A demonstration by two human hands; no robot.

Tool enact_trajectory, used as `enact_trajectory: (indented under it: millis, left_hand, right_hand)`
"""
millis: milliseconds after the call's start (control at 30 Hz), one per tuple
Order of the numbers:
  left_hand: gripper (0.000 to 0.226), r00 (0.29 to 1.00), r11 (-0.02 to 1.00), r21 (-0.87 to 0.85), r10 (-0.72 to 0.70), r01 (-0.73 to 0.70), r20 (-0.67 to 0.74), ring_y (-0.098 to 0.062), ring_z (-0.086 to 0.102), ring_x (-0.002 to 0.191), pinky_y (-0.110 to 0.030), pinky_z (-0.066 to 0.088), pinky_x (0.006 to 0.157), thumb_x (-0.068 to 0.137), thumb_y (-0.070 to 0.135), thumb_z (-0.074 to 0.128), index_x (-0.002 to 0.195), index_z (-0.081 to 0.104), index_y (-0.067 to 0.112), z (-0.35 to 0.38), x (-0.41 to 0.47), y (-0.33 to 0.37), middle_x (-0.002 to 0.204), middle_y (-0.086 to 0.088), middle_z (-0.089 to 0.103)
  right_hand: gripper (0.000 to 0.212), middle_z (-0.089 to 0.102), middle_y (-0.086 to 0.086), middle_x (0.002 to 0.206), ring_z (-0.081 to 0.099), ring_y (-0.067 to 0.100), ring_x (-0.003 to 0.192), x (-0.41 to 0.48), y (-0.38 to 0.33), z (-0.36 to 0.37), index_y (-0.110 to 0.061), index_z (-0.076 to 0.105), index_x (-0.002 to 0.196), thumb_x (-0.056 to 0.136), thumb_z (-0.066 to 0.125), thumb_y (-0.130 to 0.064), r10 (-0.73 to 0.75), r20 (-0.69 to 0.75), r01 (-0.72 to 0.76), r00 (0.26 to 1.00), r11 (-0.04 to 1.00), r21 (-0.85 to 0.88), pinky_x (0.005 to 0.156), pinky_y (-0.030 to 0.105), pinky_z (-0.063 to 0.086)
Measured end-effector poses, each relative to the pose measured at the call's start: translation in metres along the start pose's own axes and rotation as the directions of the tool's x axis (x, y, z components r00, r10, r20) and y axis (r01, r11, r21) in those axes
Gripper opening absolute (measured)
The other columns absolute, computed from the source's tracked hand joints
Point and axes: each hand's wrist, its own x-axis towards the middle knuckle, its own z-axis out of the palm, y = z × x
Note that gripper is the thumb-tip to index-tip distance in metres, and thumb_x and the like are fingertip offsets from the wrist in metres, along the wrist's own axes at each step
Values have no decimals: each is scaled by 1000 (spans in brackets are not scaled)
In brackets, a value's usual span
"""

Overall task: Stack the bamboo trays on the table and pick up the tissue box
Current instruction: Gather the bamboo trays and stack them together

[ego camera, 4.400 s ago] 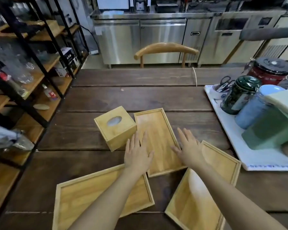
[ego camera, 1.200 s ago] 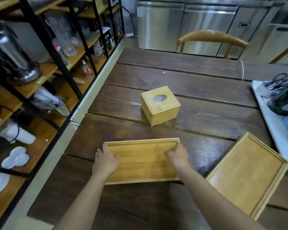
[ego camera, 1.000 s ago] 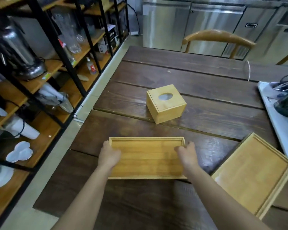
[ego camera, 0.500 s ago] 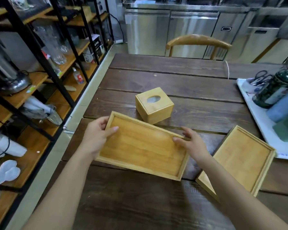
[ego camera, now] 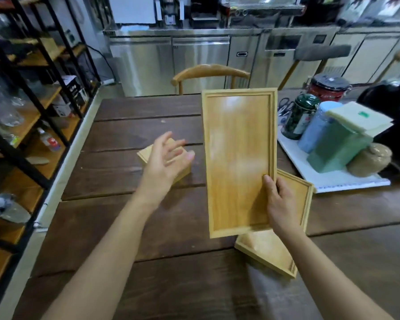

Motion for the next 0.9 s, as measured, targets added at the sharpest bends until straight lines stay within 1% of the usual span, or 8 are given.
enact_trajectory:
  millis: [67, 133, 233, 333, 433, 600, 800, 900]
  left_hand:
    - [69, 979, 992, -99, -60, 80, 194, -10, 44, 126, -23, 43, 100, 87, 17, 62, 144, 25, 21, 42, -11, -11, 132, 8, 44]
    - [68, 954, 985, -131, -72, 114, 290, -9, 44, 123, -20, 46, 93, 89, 14, 60, 145, 23, 23, 81, -19, -23, 129, 12, 43]
    - [54, 951, 991, -61, -94, 117, 295, -4, 47, 114, -22, 41, 94, 96, 16, 49, 145, 27, 22, 117, -13, -42, 128, 13, 47]
    - [45, 909, 978, 46, -208, 205, 362, -16, 46, 125, -36, 40, 102, 99, 13, 40, 142, 35, 23, 137, -2, -61, 135, 4, 49]
    - [42, 873, 963, 129, -270, 238, 405, -21, 47, 126, -42, 39, 104, 99, 11, 37, 139, 40, 24, 153, 1, -72, 133, 2, 52]
    - [44, 825, 946, 184, -324, 268, 464, -15, 46, 120, -32, 37, 97, 100, 8, 34, 139, 40, 25, 170, -3, -85, 132, 3, 52]
    - [44, 800, 914, 265, -399, 307, 449, -20, 45, 127, -42, 37, 106, 100, 11, 36, 140, 39, 27, 177, -7, -106, 135, 4, 51]
    - [44, 796, 907, 275, -414, 319, 442, -21, 44, 127, -43, 37, 107, 99, 9, 36, 140, 39, 27, 178, -8, -108, 137, 0, 50]
  right_hand:
    - [34, 46, 4, 69, 42, 17, 64, -1, 3, -11, -4, 55, 82, 95, 42, -33, 67, -76, -69, 995, 997, -25, 58, 32, 34]
    - [33, 48, 2, 68, 44, 15, 63, -1, 6, -21, -8, 55, 79, 96, 41, -33, 117, -123, -123, 986, 991, -47, 58, 34, 34]
    - [32, 51, 3, 69, 48, 20, 67, 0, 17, -40, -11, 52, 72, 96, 41, -30, 203, -166, -219, 965, 972, -85, 60, 34, 37]
    - [32, 57, 7, 81, 54, 25, 80, -3, 37, -54, -5, 58, 89, 96, 41, -32, 274, -159, -295, 949, 946, -133, 74, 40, 44]
    - [35, 51, 3, 73, 51, 24, 77, -9, 55, -59, -3, 55, 84, 96, 38, -31, 292, -193, -323, 937, 933, -159, 70, 37, 39]
    - [26, 52, 7, 80, 47, 23, 79, -16, 84, -56, -10, 50, 83, 97, 36, -26, 336, -271, -384, 902, 912, -145, 68, 31, 33]
    - [33, 53, 16, 89, 49, 29, 84, -22, 106, -48, 3, 54, 94, 97, 36, -24, 422, -288, -475, 860, 868, -146, 73, 36, 34]
    - [27, 51, 16, 85, 47, 29, 82, -21, 109, -48, -1, 47, 86, 97, 36, -22, 421, -275, -472, 864, 868, -154, 72, 37, 33]
